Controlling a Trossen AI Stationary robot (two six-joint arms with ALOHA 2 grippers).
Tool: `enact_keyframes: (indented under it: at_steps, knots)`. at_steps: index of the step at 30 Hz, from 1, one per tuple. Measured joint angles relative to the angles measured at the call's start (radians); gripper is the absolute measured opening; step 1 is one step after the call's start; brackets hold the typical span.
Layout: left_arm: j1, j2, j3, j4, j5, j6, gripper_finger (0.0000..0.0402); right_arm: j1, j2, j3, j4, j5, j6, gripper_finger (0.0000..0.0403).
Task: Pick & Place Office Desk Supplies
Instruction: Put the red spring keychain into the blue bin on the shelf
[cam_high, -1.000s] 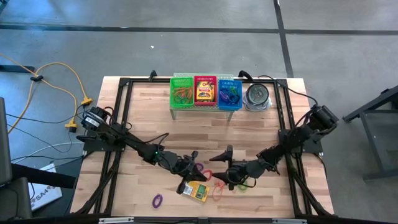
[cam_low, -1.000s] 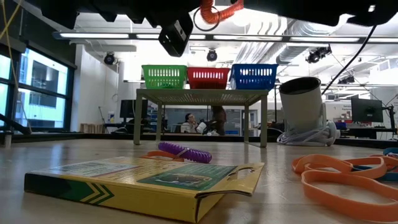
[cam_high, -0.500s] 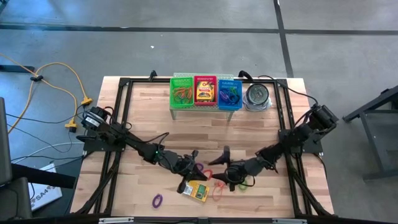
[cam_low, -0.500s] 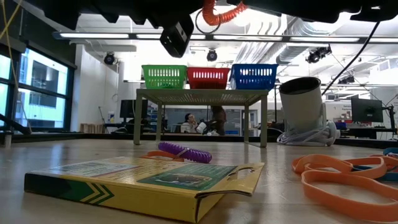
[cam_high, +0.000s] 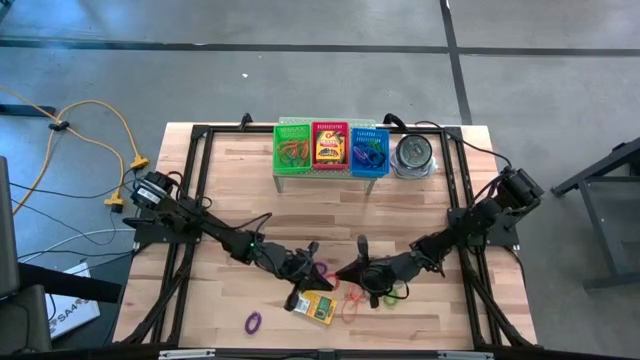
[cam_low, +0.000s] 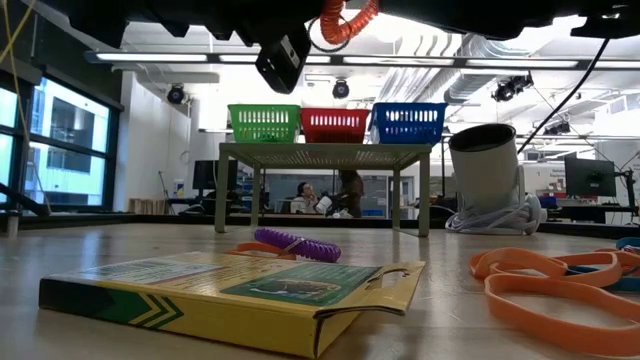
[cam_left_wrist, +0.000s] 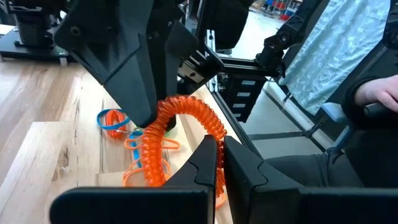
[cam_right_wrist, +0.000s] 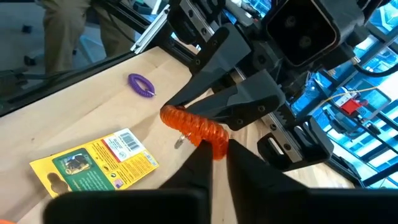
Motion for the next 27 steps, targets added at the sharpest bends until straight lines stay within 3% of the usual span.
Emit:
enact_keyframes:
  at_steps: [22,27]
  knots:
    - [0.0,0.0,0.0,-0.014,0.0,0.004,0.0005,0.002,-0.001,0.0,-0.018,0.005,0.026,0.0006]
    - [0.0,0.0,0.0,-0.016,-0.012,0.022,0.0024,0.002,-0.001,0.0,-0.019,0.005,0.026,0.0004]
